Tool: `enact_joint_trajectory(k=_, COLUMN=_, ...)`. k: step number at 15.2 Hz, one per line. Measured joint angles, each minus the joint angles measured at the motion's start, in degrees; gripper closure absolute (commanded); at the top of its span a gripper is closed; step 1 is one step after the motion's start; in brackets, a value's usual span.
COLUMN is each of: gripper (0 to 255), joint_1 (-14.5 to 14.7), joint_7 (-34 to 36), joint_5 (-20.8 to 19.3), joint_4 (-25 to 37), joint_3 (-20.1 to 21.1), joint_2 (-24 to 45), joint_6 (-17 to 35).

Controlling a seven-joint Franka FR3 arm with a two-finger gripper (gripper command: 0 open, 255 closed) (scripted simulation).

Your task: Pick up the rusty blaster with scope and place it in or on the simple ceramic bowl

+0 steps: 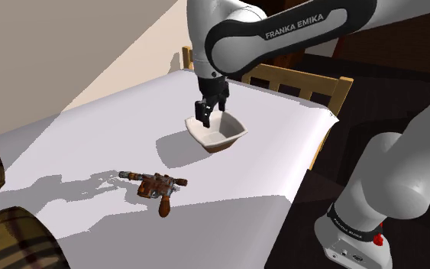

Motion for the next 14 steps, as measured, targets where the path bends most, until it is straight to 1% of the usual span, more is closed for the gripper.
enact_joint_trajectory(k=4, gripper=0, joint_1=1.22, joint_7=3.39, joint_5=-2.64, joint_4=5.01, joint_3=2.72, joint_2=7.53, joint_6=1.11)
enact_joint_trajectory(k=7, gripper=0, joint_1=2.46, joint_7=6.28, joint_5=-5.38, joint_4=9.70, joint_3=4.50, joint_2=14.25, joint_6=1.72)
enact_joint_trajectory(k=14, gripper=0, joint_1=6.77, joint_7=11.55, joint_5=-12.15, joint_4=22.26, joint_3=6.56, joint_2=29.33, joint_6=0.47)
